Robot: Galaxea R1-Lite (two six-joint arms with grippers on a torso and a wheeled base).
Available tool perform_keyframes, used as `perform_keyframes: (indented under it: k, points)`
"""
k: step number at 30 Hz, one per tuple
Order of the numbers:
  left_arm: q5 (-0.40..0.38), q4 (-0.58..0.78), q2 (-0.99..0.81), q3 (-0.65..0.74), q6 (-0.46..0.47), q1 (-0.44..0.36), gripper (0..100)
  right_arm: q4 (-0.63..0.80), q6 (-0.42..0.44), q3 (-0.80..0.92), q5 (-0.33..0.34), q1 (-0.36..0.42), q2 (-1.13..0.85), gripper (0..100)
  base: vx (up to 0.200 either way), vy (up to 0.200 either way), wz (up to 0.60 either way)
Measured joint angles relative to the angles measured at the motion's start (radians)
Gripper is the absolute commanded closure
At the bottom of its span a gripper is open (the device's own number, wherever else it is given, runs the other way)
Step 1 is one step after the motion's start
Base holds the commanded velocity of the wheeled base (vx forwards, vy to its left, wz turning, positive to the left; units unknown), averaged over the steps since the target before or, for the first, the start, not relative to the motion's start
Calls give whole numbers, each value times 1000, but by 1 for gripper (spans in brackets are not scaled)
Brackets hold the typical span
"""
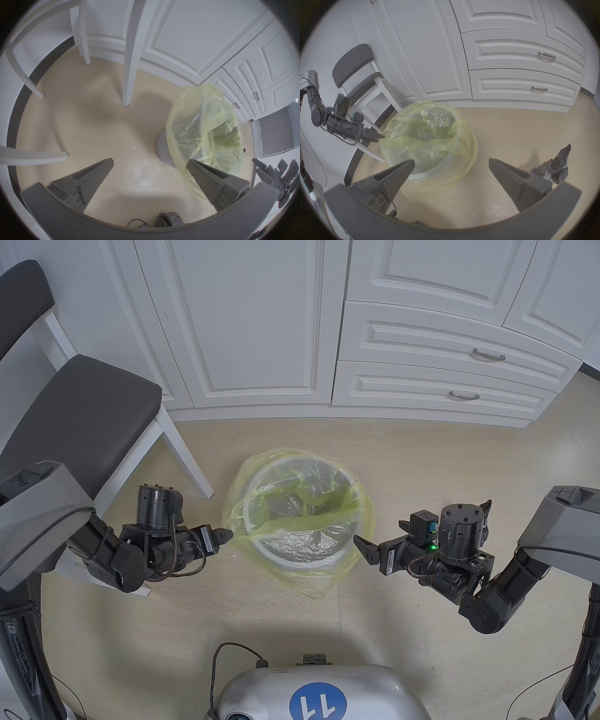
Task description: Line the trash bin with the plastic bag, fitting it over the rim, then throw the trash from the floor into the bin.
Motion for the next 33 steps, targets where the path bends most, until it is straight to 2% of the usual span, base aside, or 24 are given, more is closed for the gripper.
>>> perform_keyframes:
  k: [12,21,29,33]
  points:
    - [-4,-22,107,-21,-55,-9,0,-50,0,-23,-38,9,23,0,0,0,0]
    - [-6,-15,10,10,-20,20,0,-69,2,-20,-38,18,11,0,0,0,0]
    - [-8,-20,-62,25,-31,24,0,-237,12,-56,-62,75,60,0,0,0,0]
    - [-17,-21,-96,33,-43,-1,0,-257,12,-68,-76,95,86,0,0,0,0]
